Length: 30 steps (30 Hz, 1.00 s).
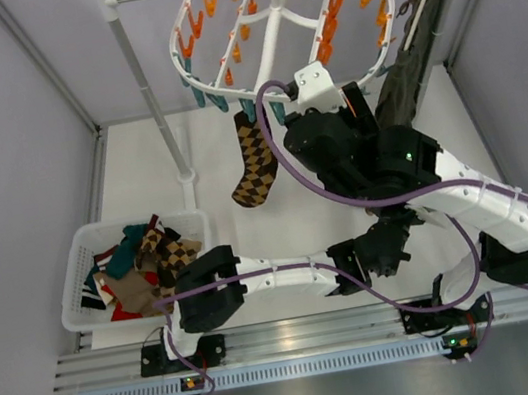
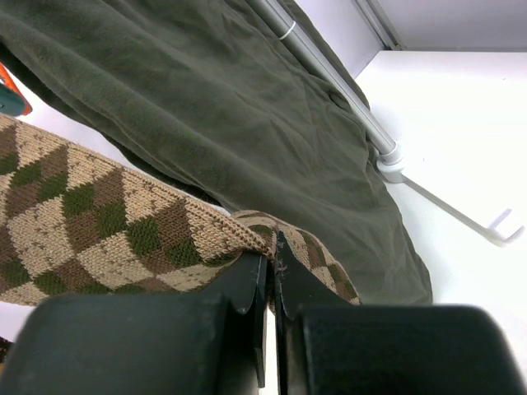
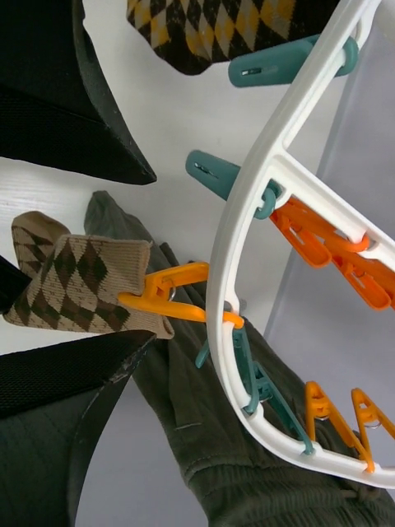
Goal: Remove the socks clipped to the hanger
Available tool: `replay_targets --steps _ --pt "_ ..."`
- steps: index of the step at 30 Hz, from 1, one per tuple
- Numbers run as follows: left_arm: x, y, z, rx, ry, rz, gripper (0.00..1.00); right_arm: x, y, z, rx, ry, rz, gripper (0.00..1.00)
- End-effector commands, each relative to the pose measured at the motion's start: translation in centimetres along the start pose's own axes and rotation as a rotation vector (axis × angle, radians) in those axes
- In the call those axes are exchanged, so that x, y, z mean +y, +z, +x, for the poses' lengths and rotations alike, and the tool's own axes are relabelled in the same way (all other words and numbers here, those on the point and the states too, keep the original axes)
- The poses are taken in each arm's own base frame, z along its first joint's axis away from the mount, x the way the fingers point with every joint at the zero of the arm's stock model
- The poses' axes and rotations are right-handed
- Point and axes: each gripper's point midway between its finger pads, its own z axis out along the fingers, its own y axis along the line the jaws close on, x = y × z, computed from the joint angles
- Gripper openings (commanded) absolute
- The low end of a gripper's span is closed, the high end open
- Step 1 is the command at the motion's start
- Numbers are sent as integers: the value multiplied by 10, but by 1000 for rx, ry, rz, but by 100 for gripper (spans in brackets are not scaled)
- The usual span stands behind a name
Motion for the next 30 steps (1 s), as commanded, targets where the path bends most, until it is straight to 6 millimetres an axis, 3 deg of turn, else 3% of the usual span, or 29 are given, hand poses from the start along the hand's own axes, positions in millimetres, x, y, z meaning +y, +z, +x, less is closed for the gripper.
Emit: replay_targets --steps 1,14,20,30 --pt "12 3 -21 -47 -57 -25 0 -17 6 -6 -9 -1 98 68" --pt "16 0 -28 -66 -95 -19 0 -27 26 9 0 -7 191 62" --pt "16 -2 -29 -72 -100 -12 0 -43 28 3 -35 9 240 53" --pt "14 -5 -26 -76 -106 5 0 -50 36 5 -51 3 285 43"
